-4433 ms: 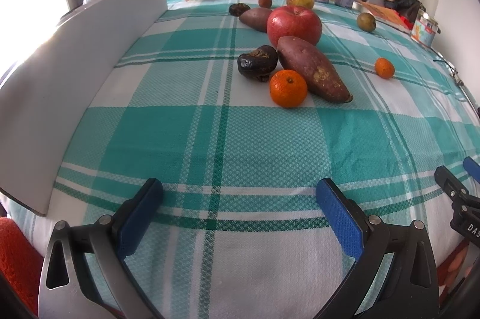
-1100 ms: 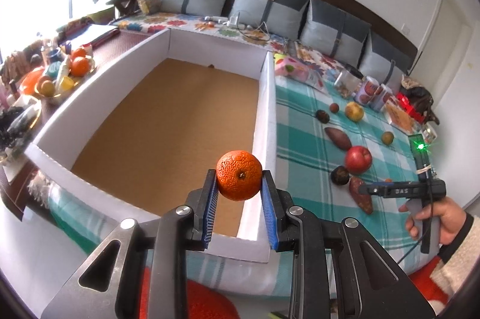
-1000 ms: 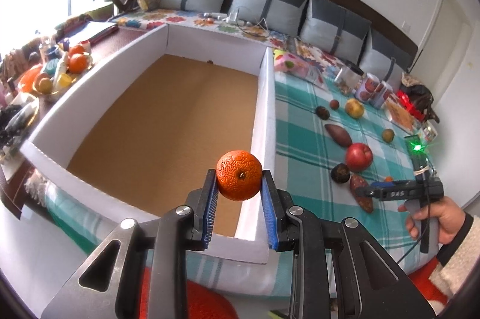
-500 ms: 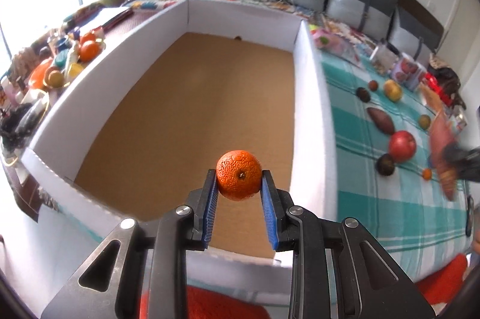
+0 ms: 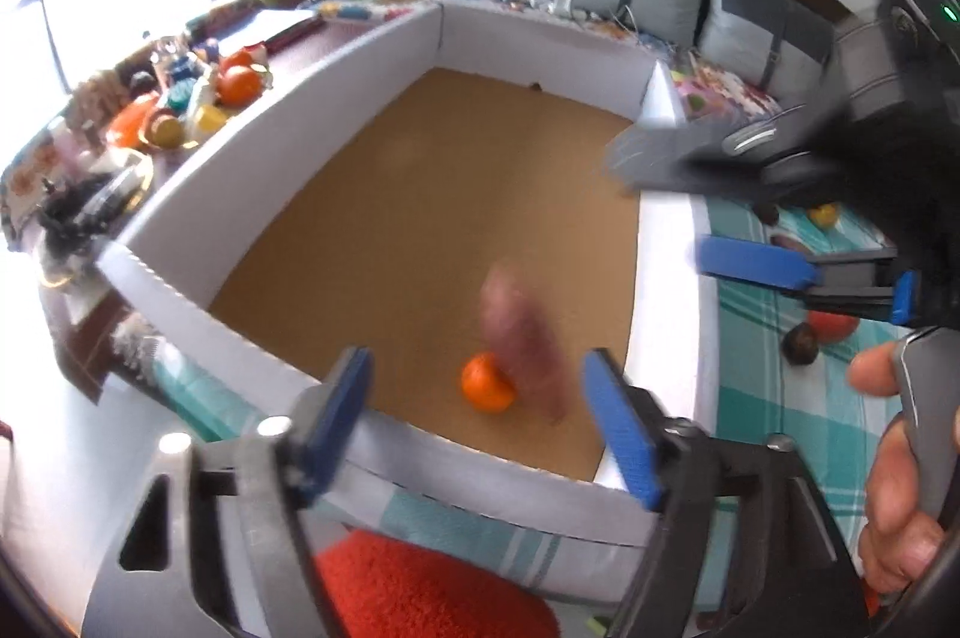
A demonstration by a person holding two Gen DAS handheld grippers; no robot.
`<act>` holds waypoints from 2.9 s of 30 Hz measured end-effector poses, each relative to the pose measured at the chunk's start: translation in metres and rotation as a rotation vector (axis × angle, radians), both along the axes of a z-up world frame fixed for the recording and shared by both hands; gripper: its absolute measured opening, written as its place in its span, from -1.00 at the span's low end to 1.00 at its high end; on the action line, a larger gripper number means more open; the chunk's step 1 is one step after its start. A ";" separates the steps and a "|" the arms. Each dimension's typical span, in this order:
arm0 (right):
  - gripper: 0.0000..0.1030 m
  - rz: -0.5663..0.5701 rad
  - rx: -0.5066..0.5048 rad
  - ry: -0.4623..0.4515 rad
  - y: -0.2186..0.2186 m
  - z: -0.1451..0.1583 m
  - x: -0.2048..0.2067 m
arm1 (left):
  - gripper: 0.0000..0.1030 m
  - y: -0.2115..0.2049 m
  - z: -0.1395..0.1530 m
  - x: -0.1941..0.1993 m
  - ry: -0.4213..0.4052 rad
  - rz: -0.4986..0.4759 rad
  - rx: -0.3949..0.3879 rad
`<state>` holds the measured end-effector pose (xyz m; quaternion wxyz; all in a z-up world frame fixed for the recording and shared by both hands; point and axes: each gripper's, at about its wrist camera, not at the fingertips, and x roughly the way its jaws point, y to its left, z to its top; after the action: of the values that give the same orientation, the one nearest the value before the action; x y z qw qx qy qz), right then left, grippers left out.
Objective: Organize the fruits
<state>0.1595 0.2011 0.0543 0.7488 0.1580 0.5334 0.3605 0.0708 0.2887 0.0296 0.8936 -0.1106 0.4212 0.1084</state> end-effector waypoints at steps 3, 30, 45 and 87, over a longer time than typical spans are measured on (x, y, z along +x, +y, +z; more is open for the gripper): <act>0.93 -0.049 -0.005 -0.101 -0.041 0.015 0.001 | 0.53 -0.009 0.012 -0.004 -0.047 0.011 0.008; 1.00 -0.483 -0.611 -0.311 -0.417 -0.126 -0.135 | 0.67 -0.114 -0.012 0.069 0.006 -0.198 0.295; 1.00 -0.484 -0.602 -0.367 -0.410 -0.128 -0.140 | 0.68 -0.155 0.020 0.023 -0.175 -0.137 0.379; 1.00 -0.484 -0.598 -0.376 -0.408 -0.128 -0.140 | 0.94 -0.265 -0.111 0.032 -0.034 -0.489 0.106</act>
<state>0.0199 -0.2072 -0.0733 0.9088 -0.0138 0.4161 0.0264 0.1024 0.0233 -0.0812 0.9048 0.0397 0.4141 -0.0908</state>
